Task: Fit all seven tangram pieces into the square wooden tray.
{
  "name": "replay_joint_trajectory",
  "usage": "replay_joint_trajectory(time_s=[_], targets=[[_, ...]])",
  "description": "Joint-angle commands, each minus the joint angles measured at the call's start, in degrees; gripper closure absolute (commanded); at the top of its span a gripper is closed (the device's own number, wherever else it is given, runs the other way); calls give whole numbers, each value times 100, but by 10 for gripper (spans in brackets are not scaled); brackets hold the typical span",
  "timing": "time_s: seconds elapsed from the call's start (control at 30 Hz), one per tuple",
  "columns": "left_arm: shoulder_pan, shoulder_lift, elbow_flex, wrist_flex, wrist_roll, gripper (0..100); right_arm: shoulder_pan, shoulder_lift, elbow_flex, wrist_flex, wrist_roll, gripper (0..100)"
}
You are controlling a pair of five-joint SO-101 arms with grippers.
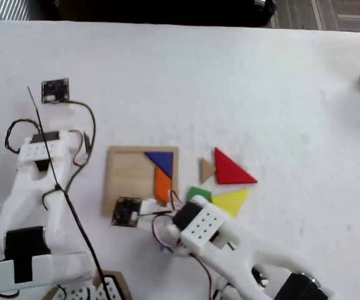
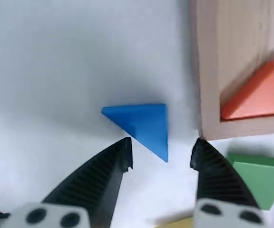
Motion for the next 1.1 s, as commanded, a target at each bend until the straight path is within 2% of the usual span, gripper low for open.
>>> replay_joint_trajectory(time_s=[0.0, 0.4, 0.83, 1.07], targets=[[101, 4, -246, -105, -44, 917, -215, -523, 44, -84, -44, 800], [101, 4, -246, -105, -44, 917, -602, -2431, 1196, -31, -35, 800], [101, 4, -237, -105, -35, 917, -629, -2404, 1204, -92, -53, 800], [163, 4, -237, -105, -26, 917, -629, -998, 510, -426, -308, 800]])
